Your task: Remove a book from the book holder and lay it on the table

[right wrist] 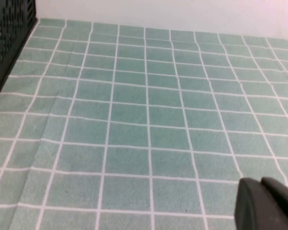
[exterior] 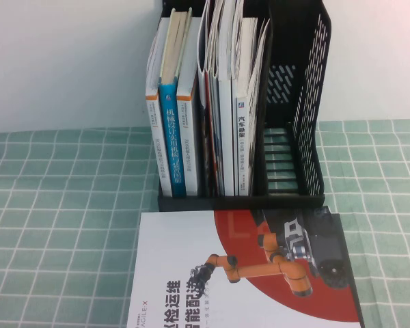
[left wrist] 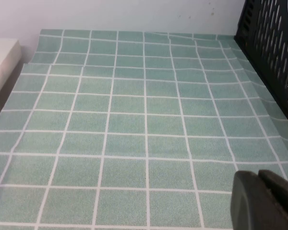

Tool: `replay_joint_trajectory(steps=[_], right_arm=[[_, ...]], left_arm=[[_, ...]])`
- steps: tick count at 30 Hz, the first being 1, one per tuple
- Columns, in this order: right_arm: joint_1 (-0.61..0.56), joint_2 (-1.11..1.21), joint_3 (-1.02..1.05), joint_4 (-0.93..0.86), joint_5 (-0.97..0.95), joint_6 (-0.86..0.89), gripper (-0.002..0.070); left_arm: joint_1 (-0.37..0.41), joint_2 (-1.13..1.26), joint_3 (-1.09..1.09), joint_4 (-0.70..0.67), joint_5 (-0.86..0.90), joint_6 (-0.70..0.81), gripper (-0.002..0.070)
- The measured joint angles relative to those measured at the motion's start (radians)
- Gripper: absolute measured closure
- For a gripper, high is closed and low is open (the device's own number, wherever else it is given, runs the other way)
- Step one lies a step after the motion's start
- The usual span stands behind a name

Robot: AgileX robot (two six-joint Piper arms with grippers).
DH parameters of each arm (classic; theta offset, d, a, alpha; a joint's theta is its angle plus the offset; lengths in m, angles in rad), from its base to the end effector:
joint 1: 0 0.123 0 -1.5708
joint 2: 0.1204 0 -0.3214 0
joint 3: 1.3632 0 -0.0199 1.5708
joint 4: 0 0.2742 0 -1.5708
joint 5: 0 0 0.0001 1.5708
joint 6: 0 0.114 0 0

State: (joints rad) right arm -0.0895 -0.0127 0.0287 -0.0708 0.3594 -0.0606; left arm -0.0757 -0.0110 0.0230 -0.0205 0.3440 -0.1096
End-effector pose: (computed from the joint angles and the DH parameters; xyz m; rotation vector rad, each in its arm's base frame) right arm 0.0613 -0.0084 0.1645 -0.0175 1.8616 -0.1732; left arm 0.0621 -0.0055 0.1682 -0.0441 1.8416 -0.1497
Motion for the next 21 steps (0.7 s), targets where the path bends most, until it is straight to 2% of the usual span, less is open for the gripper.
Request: replay_joint_trajectory(steps=[21], right_arm=[[0.0, 0.0, 0.0, 0.0, -0.002, 0.0, 0.0678]], left_arm=[[0.0, 0.0, 0.002, -0.014, -0.048, 0.0, 0.0678]])
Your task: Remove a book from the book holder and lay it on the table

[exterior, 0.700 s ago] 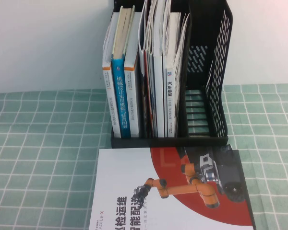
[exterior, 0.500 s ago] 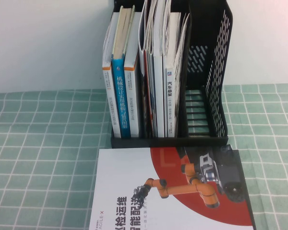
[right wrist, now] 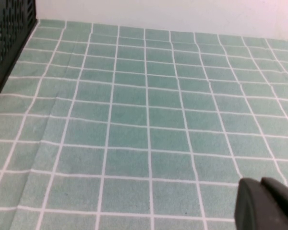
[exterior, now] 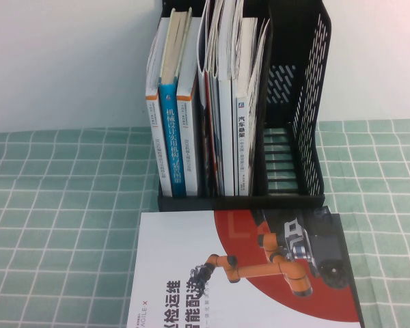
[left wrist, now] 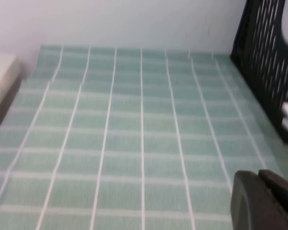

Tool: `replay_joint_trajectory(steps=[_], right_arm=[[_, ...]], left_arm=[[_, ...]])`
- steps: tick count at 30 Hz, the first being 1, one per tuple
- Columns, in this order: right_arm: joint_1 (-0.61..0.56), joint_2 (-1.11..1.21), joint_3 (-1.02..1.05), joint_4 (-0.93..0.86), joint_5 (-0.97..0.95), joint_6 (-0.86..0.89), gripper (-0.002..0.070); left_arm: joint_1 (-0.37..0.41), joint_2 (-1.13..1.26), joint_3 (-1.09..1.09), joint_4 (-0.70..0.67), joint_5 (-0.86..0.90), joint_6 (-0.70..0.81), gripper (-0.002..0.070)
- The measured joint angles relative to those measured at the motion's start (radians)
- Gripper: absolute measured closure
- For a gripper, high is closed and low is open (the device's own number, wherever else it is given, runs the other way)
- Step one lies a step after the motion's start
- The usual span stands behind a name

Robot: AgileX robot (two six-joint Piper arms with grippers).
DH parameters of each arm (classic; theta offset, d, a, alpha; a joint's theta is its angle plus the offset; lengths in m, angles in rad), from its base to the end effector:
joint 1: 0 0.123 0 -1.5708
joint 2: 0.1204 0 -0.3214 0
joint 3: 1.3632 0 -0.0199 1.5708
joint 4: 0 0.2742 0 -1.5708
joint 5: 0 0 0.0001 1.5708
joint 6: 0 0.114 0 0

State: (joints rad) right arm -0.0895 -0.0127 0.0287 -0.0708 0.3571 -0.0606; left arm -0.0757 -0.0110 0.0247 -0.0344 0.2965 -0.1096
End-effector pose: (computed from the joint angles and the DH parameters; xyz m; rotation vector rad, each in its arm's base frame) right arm 0.0614 -0.0083 0.1648 -0.0176 1.8593 -0.1733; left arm 0.0634 -0.0060 0.1728 -0.0528 1.7959 -0.1652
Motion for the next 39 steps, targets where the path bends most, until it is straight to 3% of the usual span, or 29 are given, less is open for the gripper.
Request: replay_joint_trajectory(steps=[5, 15, 23, 28, 35, 39], right_arm=[[0.0, 0.0, 0.0, 0.0, -0.103, 0.0, 0.0678], [0.0, 0.0, 0.0, 0.0, -0.591, 0.0, 0.0678], [0.0, 0.0, 0.0, 0.0, -0.696, 0.022, 0.0678], [0.0, 0.0, 0.0, 0.018, -0.707, 0.022, 0.0678], [0.0, 0.0, -0.067, -0.014, -0.598, 0.022, 0.0678], [0.0, 0.0, -0.168, -0.065, -0.414, 0.022, 0.0678]], left_arm=[[0.0, 0.0, 0.0, -0.008, -0.176, 0.0, 0.0678], [0.0, 0.0, 0.0, -0.011, -0.688, 0.0, 0.0678], [0.0, 0.0, 0.0, -0.018, -0.834, 0.0, 0.0678], [0.0, -0.001, -0.002, -0.049, -0.79, -0.049, 0.0678], [0.0, -0.001, -0.194, -0.049, -0.286, -0.169, 0.0678], [0.0, 0.018, -0.285, -0.041, -0.162, -0.167, 0.0678]])
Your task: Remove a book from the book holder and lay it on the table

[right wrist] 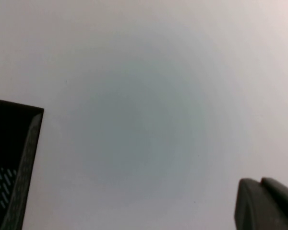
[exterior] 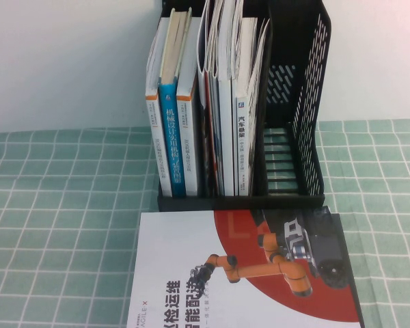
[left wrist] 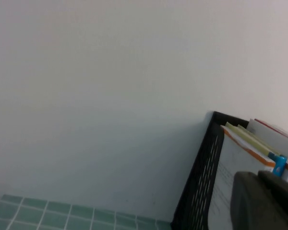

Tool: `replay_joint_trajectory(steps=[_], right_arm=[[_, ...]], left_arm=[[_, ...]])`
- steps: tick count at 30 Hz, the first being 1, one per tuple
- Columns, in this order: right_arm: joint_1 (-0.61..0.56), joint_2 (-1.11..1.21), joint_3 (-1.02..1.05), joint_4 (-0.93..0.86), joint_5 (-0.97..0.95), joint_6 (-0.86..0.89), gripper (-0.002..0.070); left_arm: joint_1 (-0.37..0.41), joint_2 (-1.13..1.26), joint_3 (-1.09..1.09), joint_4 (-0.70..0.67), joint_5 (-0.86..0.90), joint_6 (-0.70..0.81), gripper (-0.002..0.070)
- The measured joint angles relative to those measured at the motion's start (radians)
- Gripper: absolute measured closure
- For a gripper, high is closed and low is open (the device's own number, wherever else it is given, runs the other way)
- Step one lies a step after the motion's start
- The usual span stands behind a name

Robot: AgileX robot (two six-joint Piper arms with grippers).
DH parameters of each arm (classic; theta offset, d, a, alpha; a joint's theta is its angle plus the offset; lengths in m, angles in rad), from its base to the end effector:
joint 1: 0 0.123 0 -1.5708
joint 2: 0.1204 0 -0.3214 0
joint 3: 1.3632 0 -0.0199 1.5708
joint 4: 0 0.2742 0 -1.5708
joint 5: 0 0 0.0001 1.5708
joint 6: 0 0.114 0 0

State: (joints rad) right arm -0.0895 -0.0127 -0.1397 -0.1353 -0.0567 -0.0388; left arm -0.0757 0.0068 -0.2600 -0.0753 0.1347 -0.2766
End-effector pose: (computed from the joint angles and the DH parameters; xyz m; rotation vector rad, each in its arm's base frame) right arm 0.0511 -0.0037 0.2751 -0.0605 1.2767 -0.2218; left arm 0.0444 -0.0045 0.2973 -0.1802 1.3622 -0.3650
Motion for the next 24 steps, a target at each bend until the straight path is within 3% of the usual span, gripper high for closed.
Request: replay_joint_trajectory(steps=[4, 7, 9, 13, 17, 20, 24], right_arm=[[0.0, 0.013, -0.1, -0.007, 0.142, 0.008, 0.0678], [0.002, 0.075, -0.146, 0.038, 0.154, 0.016, 0.0678], [0.01, 0.116, -0.164, 0.053, 0.137, 0.018, 0.0678], [0.029, 0.192, -0.169, 0.018, -0.007, 0.022, 0.0678], [0.044, 0.262, -0.176, -0.152, -0.168, 0.139, 0.0678], [0.048, 0.319, -0.176, -0.367, -0.297, 0.347, 0.0678], [0.048, 0.404, -0.178, -0.652, -0.585, 0.543, 0.0678]], left_arm=[[0.0, 0.101, -0.074, -0.004, 0.112, 0.022, 0.0678], [0.0, 0.24, -0.143, -0.083, 0.248, 0.176, 0.0678], [0.0, 0.341, -0.192, -0.225, 0.296, 0.346, 0.0678], [0.0, 0.555, -0.294, -0.706, 0.338, 0.736, 0.0678], [0.0, 0.743, -0.411, -0.999, 0.376, 0.985, 0.0678], [0.0, 0.873, -0.523, -1.062, 0.391, 1.034, 0.0678], [-0.011, 1.042, -0.66, -1.047, 0.427, 1.024, 0.0678]])
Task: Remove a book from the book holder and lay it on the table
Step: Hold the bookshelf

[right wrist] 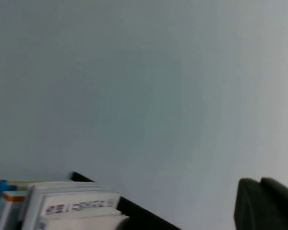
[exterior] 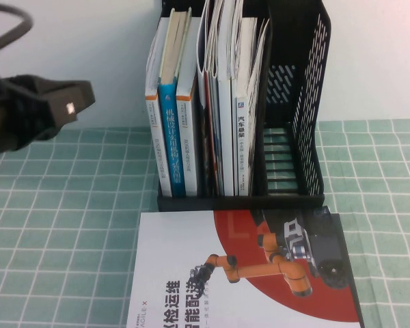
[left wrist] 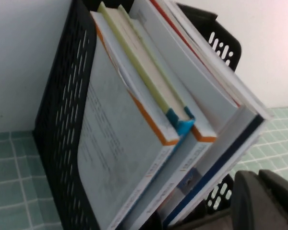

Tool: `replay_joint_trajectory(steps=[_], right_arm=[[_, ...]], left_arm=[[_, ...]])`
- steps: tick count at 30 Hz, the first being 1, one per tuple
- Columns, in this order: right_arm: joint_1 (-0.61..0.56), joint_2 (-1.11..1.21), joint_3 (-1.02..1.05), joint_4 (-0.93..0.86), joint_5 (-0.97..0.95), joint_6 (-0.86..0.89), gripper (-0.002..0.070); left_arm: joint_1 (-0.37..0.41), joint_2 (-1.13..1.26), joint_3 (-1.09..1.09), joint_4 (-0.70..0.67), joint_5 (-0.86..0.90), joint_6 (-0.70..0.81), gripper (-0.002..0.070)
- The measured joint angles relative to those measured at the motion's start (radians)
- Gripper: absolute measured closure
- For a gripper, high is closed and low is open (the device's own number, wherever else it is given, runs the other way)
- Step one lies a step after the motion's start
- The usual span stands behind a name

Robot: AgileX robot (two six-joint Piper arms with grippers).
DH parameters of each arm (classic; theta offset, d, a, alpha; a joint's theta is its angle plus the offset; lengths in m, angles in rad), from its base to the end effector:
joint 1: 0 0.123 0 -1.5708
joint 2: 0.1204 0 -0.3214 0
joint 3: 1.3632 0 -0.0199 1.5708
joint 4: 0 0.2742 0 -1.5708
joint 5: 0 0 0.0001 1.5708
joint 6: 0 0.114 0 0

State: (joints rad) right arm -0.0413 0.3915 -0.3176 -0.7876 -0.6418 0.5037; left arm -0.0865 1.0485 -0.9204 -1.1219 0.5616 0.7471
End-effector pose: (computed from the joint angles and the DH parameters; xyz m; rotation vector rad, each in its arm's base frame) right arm 0.0864 0.0448 0.3533 -0.4628 1.0233 0.0428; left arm 0.2387 -0.0757 0.3972 0.1427 1.9001 -0.7369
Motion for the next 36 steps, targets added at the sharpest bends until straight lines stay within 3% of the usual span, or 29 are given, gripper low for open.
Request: replay_joint_trajectory(steps=[2, 6, 11, 14, 20, 28, 32, 36], right_arm=[[0.0, 0.051, 0.0, -0.108, -0.118, 0.067, 0.0678], [0.0, 0.138, 0.0, -0.176, -0.147, 0.116, 0.0678], [0.0, 0.228, 0.0, -0.201, -0.062, 0.114, 0.0678], [0.0, 0.3, 0.0, -0.199, -0.039, 0.089, 0.0678], [0.0, 0.461, 0.0, -0.103, -0.134, 0.029, 0.0678], [0.0, 0.669, 0.0, 0.019, -0.232, -0.077, 0.0678], [0.014, 0.764, -0.028, 0.025, -0.339, -0.086, 0.0678], [0.096, 0.832, -0.092, 0.028, -0.325, -0.101, 0.0678]], left_arm=[[-0.032, 0.079, -0.067, 0.091, 0.0, -0.073, 0.0678], [-0.138, 0.18, -0.163, 0.384, -0.009, -0.301, 0.0678], [-0.354, 0.248, -0.222, 0.817, -0.042, -0.616, 0.0678], [-0.468, 0.294, -0.261, 0.969, -0.055, -0.785, 0.0678], [-0.556, 0.426, -0.373, 0.985, -0.096, -0.914, 0.0678], [-0.556, 0.593, -0.617, 1.016, -0.062, -0.934, 0.0678], [-0.556, 0.641, -0.696, 1.101, 0.008, -0.984, 0.0678], [-0.556, 0.645, -0.714, 1.205, 0.061, -1.082, 0.0678]])
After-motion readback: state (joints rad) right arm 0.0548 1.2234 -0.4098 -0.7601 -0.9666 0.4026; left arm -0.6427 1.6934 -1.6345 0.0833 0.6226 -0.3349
